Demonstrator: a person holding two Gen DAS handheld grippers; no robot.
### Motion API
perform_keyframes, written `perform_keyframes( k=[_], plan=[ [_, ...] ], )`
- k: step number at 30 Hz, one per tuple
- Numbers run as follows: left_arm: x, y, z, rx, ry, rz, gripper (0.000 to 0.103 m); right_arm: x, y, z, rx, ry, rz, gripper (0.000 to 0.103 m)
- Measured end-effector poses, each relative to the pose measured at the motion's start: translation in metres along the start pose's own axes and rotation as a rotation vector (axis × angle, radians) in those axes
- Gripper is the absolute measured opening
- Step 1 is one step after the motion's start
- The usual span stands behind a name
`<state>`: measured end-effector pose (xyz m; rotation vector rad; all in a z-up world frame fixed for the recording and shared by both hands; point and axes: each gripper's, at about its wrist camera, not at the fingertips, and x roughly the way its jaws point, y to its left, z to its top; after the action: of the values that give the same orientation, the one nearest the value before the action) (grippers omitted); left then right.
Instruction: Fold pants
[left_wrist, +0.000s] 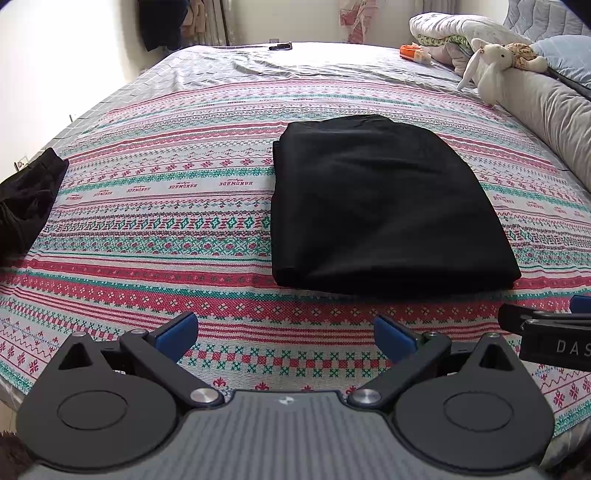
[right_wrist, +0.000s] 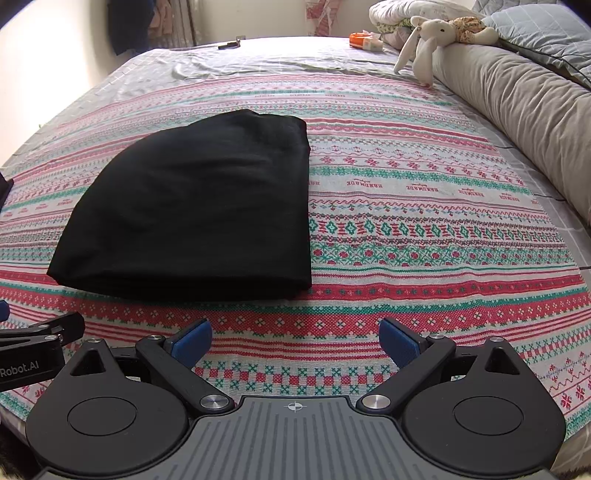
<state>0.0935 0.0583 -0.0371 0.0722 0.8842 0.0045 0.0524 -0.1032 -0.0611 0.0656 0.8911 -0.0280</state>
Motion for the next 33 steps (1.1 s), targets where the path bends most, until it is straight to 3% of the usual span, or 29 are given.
perform_keyframes(
  k=[33],
  plan=[
    [0.0041, -0.0006, -0.0015, 0.015, 0.033, -0.023, 0.103, 0.0022, 0.0020, -0.0009, -0.005, 0.003, -0.004, 0.098]
  ],
)
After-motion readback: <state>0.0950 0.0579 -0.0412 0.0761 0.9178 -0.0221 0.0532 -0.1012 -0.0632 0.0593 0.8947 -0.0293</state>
